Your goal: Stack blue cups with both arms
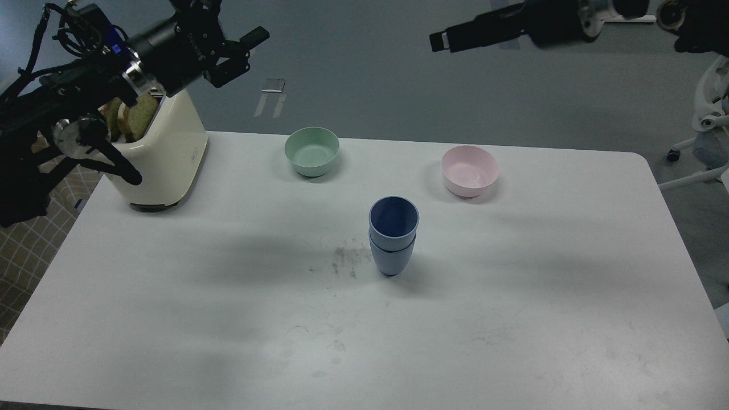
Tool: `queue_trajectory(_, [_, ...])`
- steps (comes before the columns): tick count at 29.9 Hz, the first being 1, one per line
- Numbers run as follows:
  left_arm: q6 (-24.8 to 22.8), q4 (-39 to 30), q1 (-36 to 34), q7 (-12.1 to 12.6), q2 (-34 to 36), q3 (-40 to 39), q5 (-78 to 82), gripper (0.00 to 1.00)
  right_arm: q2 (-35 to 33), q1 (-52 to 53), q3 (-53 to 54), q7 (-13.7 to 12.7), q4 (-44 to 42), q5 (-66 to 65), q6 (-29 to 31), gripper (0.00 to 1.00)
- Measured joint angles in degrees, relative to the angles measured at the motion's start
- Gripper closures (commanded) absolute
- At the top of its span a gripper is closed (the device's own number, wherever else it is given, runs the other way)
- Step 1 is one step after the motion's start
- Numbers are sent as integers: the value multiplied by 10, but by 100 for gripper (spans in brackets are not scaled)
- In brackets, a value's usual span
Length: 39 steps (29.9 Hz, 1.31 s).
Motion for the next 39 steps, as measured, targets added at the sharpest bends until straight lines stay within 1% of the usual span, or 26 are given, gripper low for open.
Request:
queue_trajectory(2, [7, 1, 2, -2, -1, -8, 0, 2, -15, -46, 55, 0, -20, 0, -24, 0])
queue_trajectory(4, [23, 2, 6, -3, -5, -17, 0, 2, -14, -95, 120, 0, -51, 0, -42, 0])
queue_trajectory(7, [49, 12, 12, -3, -19, -24, -1, 2, -10, -160, 209, 0, -83, 0, -54, 0])
queue_trajectory(9, [61, 36, 14, -2, -40, -26, -4, 2, -9, -213, 275, 0, -95, 0, -57, 0])
queue_trajectory(11, [64, 66, 16, -1, -65, -26, -7, 2, -5, -268, 352, 0, -100, 3, -60, 0])
queue_trajectory(15, [64, 97, 23, 1, -94, -29, -10, 2, 31, -362, 473, 0, -109, 37, -83, 0])
queue_trajectory(17, [67, 105, 33, 2, -106, -41, -10, 2, 50, -395, 509, 0, -121, 67, -97, 0])
queue_trajectory(20, [67, 119, 56, 2, -122, -65, -10, 3, 70, -427, 537, 0, -135, 128, -108, 0])
queue_trajectory(23, [60, 134, 78, 0, -139, -91, -9, 2, 87, -453, 543, 0, -140, 232, -111, 0])
queue_trajectory(25, [45, 144, 92, 0, -147, -104, -9, 2, 96, -466, 544, 0, -141, 285, -112, 0])
queue_trajectory(27, [23, 155, 103, 0, -156, -111, -8, 2, 109, -475, 544, 0, -140, 311, -112, 0])
queue_trajectory(30, [4, 165, 109, 0, -171, -120, -8, 2, 132, -490, 546, 0, -132, 324, -110, 0])
queue_trajectory(35, [0, 167, 118, 2, -181, -154, -5, 2, 158, -507, 582, 0, -130, 332, -110, 0])
queue_trajectory(39, [0, 162, 120, 3, -185, -164, -3, 2, 167, -518, 609, 0, -117, 333, -107, 0])
